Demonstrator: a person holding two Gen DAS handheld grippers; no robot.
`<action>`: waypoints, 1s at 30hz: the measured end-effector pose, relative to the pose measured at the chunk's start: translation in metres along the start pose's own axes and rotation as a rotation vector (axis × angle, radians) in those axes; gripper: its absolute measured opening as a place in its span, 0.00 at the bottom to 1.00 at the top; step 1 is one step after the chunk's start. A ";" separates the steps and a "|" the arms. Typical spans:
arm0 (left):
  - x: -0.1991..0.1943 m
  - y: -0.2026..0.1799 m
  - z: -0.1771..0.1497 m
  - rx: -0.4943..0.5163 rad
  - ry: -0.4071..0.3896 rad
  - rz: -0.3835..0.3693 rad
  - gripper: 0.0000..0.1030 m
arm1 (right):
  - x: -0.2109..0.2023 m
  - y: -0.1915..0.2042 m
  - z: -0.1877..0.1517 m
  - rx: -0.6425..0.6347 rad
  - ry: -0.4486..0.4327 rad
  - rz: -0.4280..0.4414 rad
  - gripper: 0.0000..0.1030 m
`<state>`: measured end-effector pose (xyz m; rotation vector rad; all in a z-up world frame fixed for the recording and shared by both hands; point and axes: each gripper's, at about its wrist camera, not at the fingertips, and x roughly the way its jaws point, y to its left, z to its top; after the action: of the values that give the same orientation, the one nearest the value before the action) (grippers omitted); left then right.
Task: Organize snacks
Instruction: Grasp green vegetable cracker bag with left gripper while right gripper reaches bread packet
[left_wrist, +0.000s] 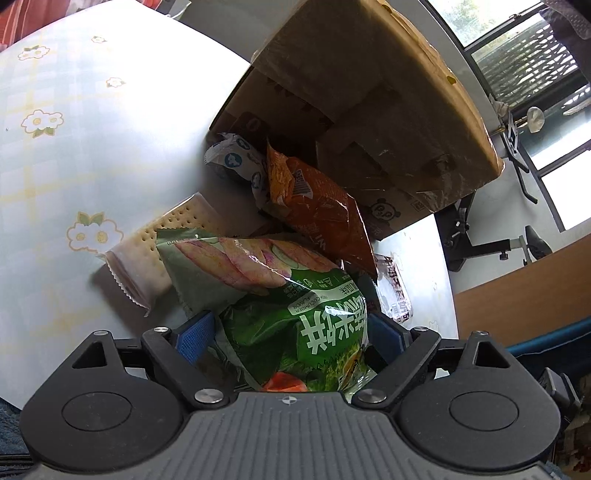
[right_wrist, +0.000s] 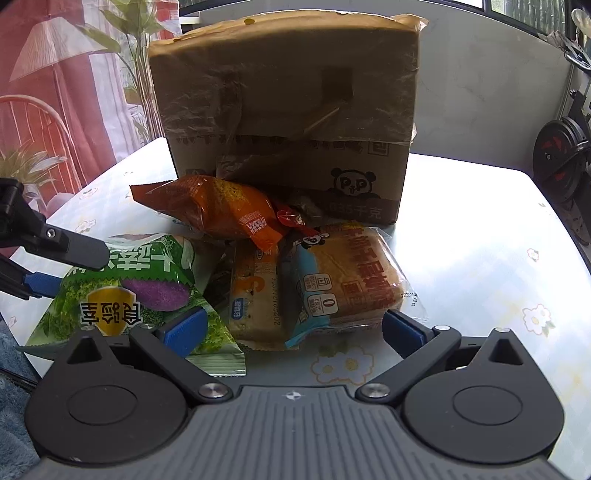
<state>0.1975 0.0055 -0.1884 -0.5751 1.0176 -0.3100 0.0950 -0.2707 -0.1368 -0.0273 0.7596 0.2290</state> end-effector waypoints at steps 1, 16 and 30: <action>0.003 0.000 0.000 -0.008 -0.002 0.012 0.89 | 0.000 0.001 0.000 0.001 0.001 0.007 1.00; 0.030 0.007 -0.008 0.006 0.034 -0.007 0.78 | 0.010 0.007 -0.006 -0.008 0.030 0.072 0.99; -0.044 -0.028 -0.008 0.309 -0.122 0.094 0.67 | 0.001 -0.024 0.012 0.042 -0.076 0.010 0.93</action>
<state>0.1690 0.0025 -0.1446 -0.2622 0.8554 -0.3374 0.1091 -0.2930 -0.1305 0.0247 0.6892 0.2225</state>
